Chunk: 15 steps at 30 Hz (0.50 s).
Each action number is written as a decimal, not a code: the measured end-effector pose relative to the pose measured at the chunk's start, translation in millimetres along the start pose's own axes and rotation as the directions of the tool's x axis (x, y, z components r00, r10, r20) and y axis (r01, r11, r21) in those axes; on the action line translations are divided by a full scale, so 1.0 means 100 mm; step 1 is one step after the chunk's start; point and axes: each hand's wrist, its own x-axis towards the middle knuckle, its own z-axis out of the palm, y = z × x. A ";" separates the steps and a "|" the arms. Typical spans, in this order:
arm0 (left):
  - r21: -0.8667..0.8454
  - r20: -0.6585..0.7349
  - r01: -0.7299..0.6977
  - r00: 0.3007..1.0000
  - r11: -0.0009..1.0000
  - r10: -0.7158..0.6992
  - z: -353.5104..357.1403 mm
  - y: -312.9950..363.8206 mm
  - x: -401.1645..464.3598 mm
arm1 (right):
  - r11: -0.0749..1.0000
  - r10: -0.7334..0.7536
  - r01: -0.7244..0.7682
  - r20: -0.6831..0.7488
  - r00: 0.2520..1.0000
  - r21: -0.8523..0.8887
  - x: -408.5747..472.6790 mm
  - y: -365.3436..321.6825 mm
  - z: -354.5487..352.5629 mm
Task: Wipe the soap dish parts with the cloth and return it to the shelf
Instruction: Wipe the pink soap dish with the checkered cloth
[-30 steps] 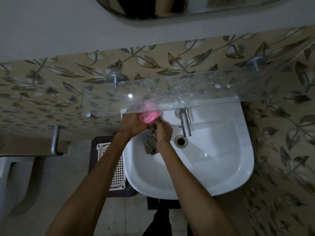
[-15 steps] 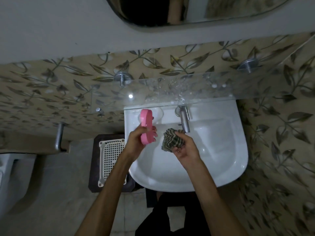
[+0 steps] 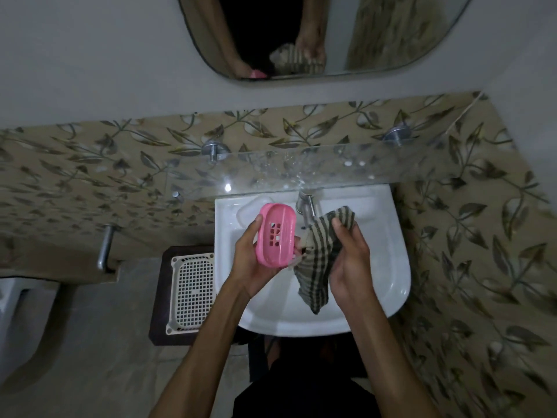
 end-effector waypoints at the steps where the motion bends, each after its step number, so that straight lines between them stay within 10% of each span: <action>1: 0.022 -0.021 -0.031 0.999 0.999 0.032 0.05 -0.01 -0.01 | 1.000 0.011 -0.012 -0.021 1.000 -0.015 0.01 0.00 0.04; 7: 0.514 -0.284 -0.141 0.903 0.846 0.323 0.32 -0.06 0.00 | 0.950 -0.075 0.062 -0.030 0.997 -0.307 0.00 -0.04 0.09; 15: 0.544 -0.298 -0.232 0.845 0.806 0.444 0.39 -0.08 -0.12 | 0.705 -0.292 0.352 0.200 0.935 -0.616 -0.01 -0.01 0.05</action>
